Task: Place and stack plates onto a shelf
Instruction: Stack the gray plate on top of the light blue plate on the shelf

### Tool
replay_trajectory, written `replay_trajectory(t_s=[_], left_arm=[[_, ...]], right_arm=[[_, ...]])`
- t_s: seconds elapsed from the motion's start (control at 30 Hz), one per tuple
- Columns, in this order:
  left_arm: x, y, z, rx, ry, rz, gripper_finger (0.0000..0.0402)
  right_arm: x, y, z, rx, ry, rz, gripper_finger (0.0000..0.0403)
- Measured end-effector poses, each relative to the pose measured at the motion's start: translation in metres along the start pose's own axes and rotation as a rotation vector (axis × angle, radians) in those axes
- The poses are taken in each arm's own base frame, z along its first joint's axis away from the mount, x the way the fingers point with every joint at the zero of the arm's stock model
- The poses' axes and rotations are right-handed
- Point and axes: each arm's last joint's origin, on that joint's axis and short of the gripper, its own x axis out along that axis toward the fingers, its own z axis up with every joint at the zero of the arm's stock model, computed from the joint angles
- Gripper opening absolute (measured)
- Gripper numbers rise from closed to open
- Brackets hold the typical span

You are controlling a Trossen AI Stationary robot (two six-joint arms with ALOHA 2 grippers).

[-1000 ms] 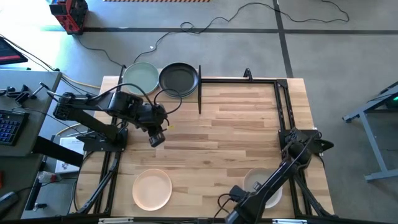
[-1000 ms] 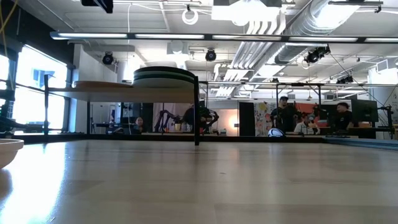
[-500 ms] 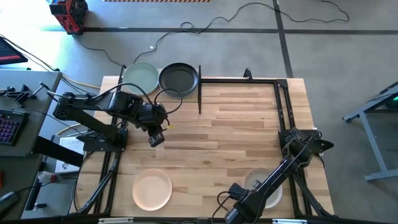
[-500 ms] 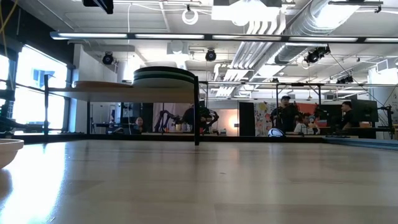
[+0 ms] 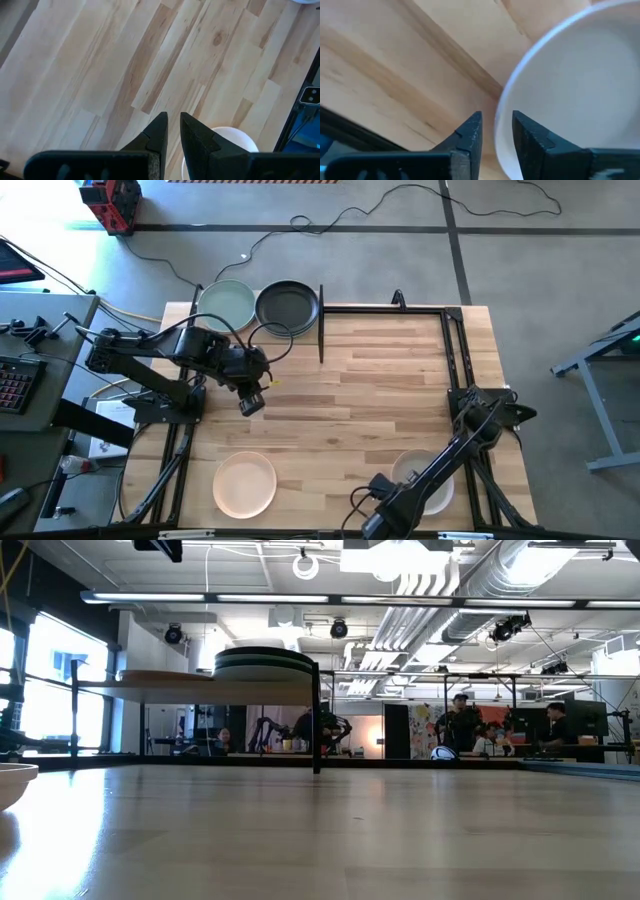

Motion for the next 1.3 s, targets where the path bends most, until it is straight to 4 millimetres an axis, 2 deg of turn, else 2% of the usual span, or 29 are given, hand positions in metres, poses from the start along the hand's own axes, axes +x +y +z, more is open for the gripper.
replay_trajectory(t_s=[0.17, 0.63, 0.93, 1.1, 1.3], left_arm=[[0.000, 0.000, 0.000, 0.000, 0.000, 0.000, 0.0042], [0.000, 0.000, 0.000, 0.000, 0.000, 0.000, 0.0042], [0.000, 0.000, 0.000, 0.026, 0.000, 0.000, 0.0042], [0.000, 0.000, 0.000, 0.026, 0.000, 0.000, 0.0042], [0.000, 0.000, 0.000, 0.026, 0.000, 0.000, 0.0042]], right_arm=[[0.003, -0.004, 0.000, 0.036, -0.009, -0.040, 0.0084], [0.003, -0.001, -0.001, 0.036, -0.053, -0.009, 0.0085], [0.011, 0.000, 0.000, 0.066, -0.045, -0.046, 0.0085], [0.023, 0.004, -0.001, 0.068, 0.000, -0.064, 0.0085], [0.022, 0.004, -0.002, 0.082, 0.007, -0.060, 0.0084]])
